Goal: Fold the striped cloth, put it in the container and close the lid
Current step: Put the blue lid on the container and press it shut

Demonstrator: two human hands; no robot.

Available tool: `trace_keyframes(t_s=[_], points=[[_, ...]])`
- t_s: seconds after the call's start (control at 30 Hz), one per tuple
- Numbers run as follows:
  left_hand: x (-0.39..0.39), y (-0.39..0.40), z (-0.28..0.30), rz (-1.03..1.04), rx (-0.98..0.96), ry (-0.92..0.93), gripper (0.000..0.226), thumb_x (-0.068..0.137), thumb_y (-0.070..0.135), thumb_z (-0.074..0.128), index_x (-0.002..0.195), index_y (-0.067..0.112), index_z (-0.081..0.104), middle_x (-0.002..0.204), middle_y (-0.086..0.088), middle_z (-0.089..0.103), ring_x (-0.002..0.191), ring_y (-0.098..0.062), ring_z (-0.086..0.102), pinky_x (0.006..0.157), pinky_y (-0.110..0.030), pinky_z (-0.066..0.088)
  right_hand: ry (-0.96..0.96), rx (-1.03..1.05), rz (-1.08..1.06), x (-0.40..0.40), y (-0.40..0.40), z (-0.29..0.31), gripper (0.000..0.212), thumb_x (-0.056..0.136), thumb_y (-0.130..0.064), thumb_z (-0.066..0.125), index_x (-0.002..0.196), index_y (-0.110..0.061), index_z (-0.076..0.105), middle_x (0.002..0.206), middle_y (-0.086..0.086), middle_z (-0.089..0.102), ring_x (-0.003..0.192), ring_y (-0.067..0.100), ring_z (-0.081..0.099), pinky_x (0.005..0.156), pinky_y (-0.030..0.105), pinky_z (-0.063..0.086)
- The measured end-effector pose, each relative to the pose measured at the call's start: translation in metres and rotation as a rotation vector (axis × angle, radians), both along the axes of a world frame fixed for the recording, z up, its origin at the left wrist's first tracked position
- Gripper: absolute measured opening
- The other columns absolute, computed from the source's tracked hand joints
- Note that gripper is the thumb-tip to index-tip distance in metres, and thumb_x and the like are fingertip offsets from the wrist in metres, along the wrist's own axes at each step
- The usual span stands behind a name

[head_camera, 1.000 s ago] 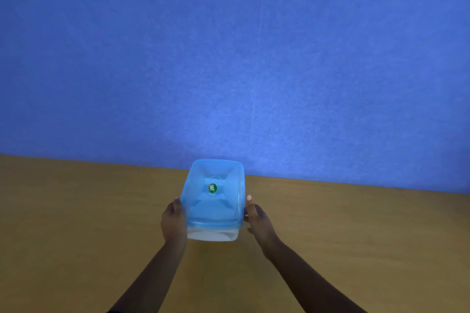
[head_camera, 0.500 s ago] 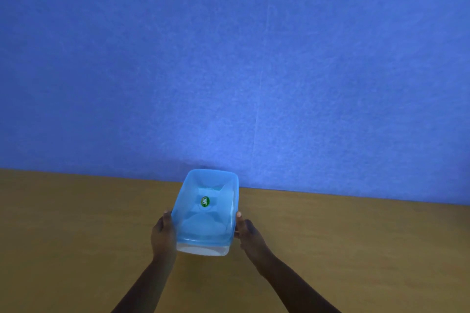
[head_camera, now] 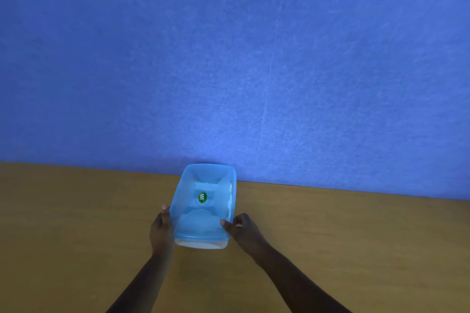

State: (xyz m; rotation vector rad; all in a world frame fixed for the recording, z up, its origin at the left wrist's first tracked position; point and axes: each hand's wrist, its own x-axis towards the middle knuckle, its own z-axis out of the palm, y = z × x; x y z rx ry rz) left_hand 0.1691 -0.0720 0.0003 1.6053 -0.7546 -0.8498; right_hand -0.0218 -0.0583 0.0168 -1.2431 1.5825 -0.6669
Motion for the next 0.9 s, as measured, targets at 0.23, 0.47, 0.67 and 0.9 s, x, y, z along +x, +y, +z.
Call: trace_keyframes(t_s=[0.23, 0.47, 0.67, 0.9], points=[[0.001, -0.005, -0.007, 0.036, 0.036, 0.034, 0.028, 0.096, 0.017, 0.039, 0.081, 0.002, 0.058, 0.08, -0.014, 0.055, 0.077, -0.024, 0.049, 0.072, -0.033, 0.037, -0.021, 0.021, -0.013, 0.002, -0.006, -0.002, 0.031, 0.082, -0.044, 0.064, 0.086, -0.018, 0.048, 0.095, 0.0, 0.057, 0.073, 0.007, 0.05, 0.055, 0.019, 0.038], [0.001, -0.009, -0.008, 0.011, 0.018, -0.018, 0.028, 0.097, 0.016, 0.039, 0.082, 0.003, 0.058, 0.08, -0.014, 0.057, 0.076, -0.024, 0.05, 0.07, -0.032, 0.037, -0.016, 0.036, -0.02, 0.004, -0.009, -0.005, 0.032, 0.083, -0.045, 0.063, 0.087, -0.017, 0.046, 0.094, 0.001, 0.056, 0.07, 0.005, 0.048, 0.055, 0.02, 0.037], [0.005, -0.02, -0.009, 0.004, 0.021, -0.088, 0.032, 0.097, 0.014, 0.039, 0.1, -0.006, 0.063, 0.094, -0.024, 0.063, 0.084, -0.029, 0.055, 0.073, -0.031, 0.038, 0.003, 0.037, -0.006, 0.008, -0.015, -0.005, 0.034, 0.085, -0.045, 0.059, 0.09, -0.015, 0.045, 0.096, 0.002, 0.054, 0.071, 0.006, 0.046, 0.053, 0.018, 0.036], [0.006, -0.027, -0.004, -0.032, 0.094, -0.309, 0.034, 0.098, 0.013, 0.035, 0.11, -0.004, 0.061, 0.107, -0.028, 0.065, 0.099, -0.041, 0.058, 0.083, -0.043, 0.045, -0.022, 0.033, -0.028, 0.011, -0.016, -0.005, 0.034, 0.088, -0.044, 0.057, 0.095, -0.013, 0.045, 0.099, 0.003, 0.052, 0.078, 0.01, 0.048, 0.053, 0.017, 0.034]])
